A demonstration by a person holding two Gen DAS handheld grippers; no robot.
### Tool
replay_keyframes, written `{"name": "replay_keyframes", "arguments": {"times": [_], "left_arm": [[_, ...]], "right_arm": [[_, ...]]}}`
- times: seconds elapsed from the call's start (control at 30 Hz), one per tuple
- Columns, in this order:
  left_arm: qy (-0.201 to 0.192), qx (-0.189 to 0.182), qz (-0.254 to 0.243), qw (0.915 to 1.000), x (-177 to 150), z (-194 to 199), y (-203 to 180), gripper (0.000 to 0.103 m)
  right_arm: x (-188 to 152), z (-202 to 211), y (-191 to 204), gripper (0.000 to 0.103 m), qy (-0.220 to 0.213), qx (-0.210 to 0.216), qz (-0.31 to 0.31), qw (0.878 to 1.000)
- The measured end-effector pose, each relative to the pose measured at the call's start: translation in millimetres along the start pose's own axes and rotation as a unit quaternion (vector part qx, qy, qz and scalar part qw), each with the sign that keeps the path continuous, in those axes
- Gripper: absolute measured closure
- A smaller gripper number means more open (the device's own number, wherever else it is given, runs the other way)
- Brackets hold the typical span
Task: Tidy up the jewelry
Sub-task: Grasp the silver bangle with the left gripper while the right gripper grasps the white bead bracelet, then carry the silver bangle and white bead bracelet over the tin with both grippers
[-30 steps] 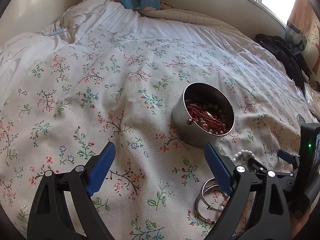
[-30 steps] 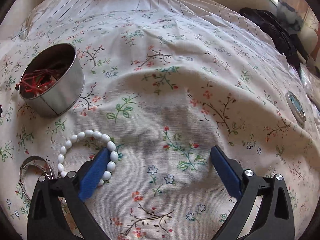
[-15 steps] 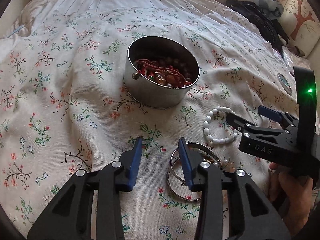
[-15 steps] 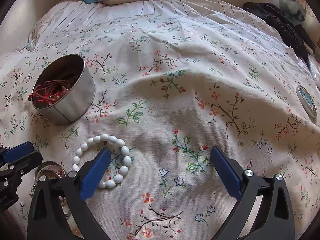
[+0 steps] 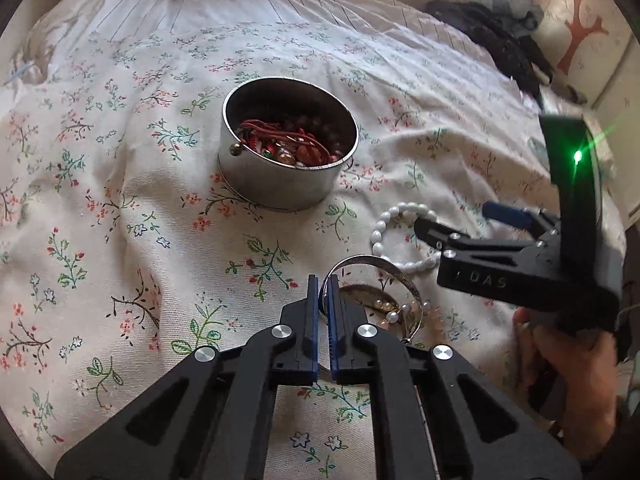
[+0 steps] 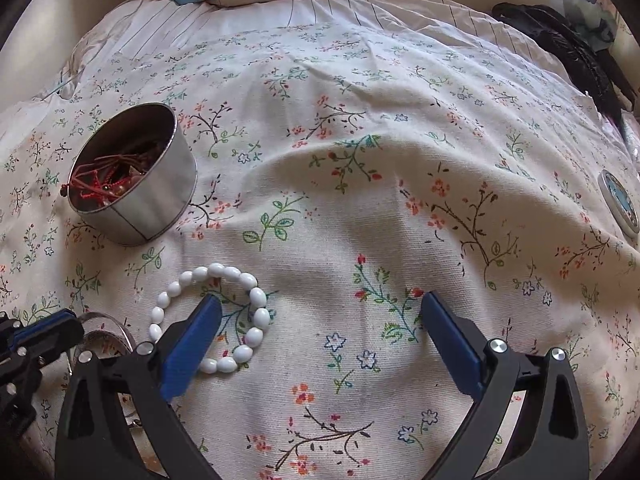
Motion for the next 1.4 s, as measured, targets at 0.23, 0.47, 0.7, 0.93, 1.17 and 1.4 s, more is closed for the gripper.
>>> {"name": "replay_keyframes", "arguments": {"times": [0.23, 0.47, 0.7, 0.93, 1.17, 1.4], "left_arm": [[-0.022, -0.043, 0.079, 0.9957, 14, 12, 20, 0.099], [-0.036, -0.008, 0.069, 0.9969, 20, 12, 25, 0.099], [-0.038, 0.000, 0.066, 0.9971, 21, 12, 28, 0.099], [-0.043, -0.002, 0.070, 0.9966, 24, 14, 30, 0.099], [-0.056, -0.005, 0.074, 0.9956, 28, 19, 32, 0.099], [-0.086, 0.000, 0.073, 0.9936, 38, 30, 32, 0.099]], "right_arm": [[-1, -1, 14, 0.007, 0.001, 0.024, 0.013, 1.000], [-7, -10, 30, 0.007, 0.022, 0.032, 0.045, 0.998], [-7, -6, 38, 0.071, 0.013, 0.086, 0.034, 0.996], [10, 17, 35, 0.095, -0.042, 0.285, -0.109, 0.951], [33, 49, 40, 0.095, -0.107, 0.387, -0.148, 0.904], [48, 81, 52, 0.095, -0.152, 0.415, -0.117, 0.889]]}}
Point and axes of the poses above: each gripper's, at about its wrist camera, not at the fingertips, and z roughly against the way its jaws point, y to its left, x to its top, the point moved 10 cm from there along -z, roughly the way its jaws point, and after that the axes turned 13 degrees about x, right-handed, at the moved point
